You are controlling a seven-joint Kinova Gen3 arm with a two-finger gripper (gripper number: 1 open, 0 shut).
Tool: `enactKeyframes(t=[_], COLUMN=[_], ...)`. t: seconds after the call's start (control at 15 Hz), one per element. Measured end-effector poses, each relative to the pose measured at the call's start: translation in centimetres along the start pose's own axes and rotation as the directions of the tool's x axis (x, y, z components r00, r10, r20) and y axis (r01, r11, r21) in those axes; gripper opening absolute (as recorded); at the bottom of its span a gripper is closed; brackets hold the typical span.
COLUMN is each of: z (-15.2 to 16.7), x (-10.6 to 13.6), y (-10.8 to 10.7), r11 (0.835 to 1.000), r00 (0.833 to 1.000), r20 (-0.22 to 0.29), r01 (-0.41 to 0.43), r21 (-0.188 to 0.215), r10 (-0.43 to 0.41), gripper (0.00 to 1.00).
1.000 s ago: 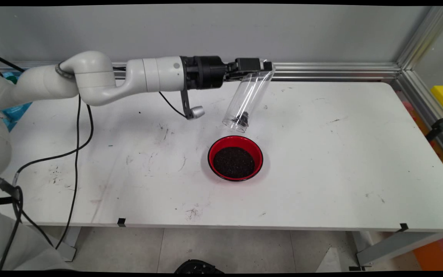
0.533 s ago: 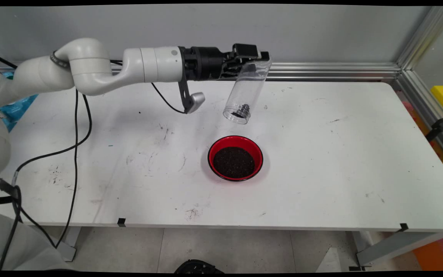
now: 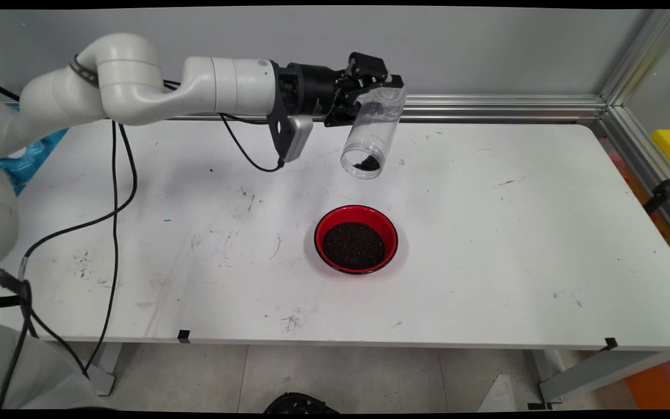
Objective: Pour the black seasoning powder in the red bowl
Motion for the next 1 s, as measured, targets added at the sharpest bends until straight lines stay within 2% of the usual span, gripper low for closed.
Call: enactKeyframes(t=[0.27, 0.47, 0.67, 0.87, 1.0], z=[-0.2, -0.4, -0.5, -0.7, -0.7], x=[-0.4, -1.0, -2.0, -2.9, -3.5], y=[-0.9, -1.5, -2.1, -2.6, -2.8], r11=[0.987, 0.964, 0.917, 0.849, 0.793], r00=[0.989, 0.969, 0.927, 0.867, 0.815], r20=[-0.016, -0.015, 0.003, 0.025, 0.050], r01=[0.147, 0.244, 0.371, 0.494, 0.575], r21=[-0.059, -0.102, -0.149, -0.186, -0.201], r10=[-0.148, -0.247, -0.375, -0.498, -0.578], gripper=[0.00, 0.00, 0.00, 0.00, 0.00])
